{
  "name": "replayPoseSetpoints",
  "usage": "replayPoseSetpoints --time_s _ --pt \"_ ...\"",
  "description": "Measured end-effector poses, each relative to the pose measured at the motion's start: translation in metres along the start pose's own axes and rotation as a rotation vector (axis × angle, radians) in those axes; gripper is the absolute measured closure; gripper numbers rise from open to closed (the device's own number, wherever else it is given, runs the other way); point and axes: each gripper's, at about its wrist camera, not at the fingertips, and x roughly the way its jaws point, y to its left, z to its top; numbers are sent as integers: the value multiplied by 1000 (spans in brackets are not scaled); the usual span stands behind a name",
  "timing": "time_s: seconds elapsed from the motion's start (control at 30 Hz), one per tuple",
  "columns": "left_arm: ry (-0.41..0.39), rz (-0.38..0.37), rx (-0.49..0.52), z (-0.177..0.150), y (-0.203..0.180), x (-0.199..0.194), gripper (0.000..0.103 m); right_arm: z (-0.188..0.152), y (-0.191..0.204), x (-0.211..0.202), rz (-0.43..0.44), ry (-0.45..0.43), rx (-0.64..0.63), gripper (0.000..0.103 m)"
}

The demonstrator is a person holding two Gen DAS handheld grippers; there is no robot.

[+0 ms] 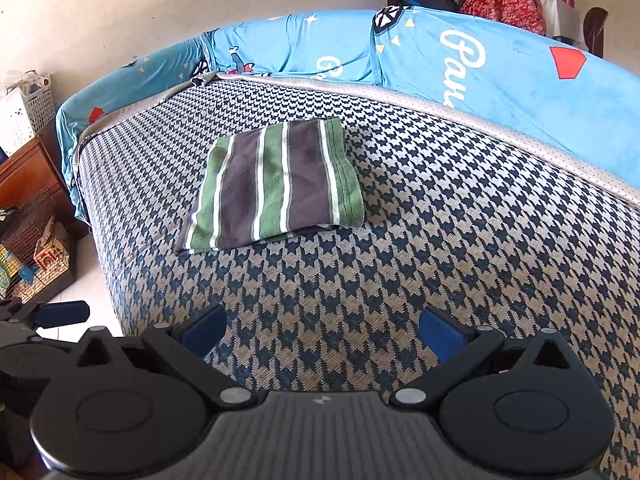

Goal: Fold clothes

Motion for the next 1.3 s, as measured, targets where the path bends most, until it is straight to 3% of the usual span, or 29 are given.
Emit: replayPoseSetpoints --time_s 0.23,0.5,1.3 --pt "-7 15 -18 6 2 -8 0 6 -12 -5 -36 -8 49 0" --pt "-35 9 -47 14 9 -17 0 7 -6 -6 -75 -10 11 0" --pt "-39 -4 -73 14 9 -28 0 4 -13 -9 -42 5 39 0"
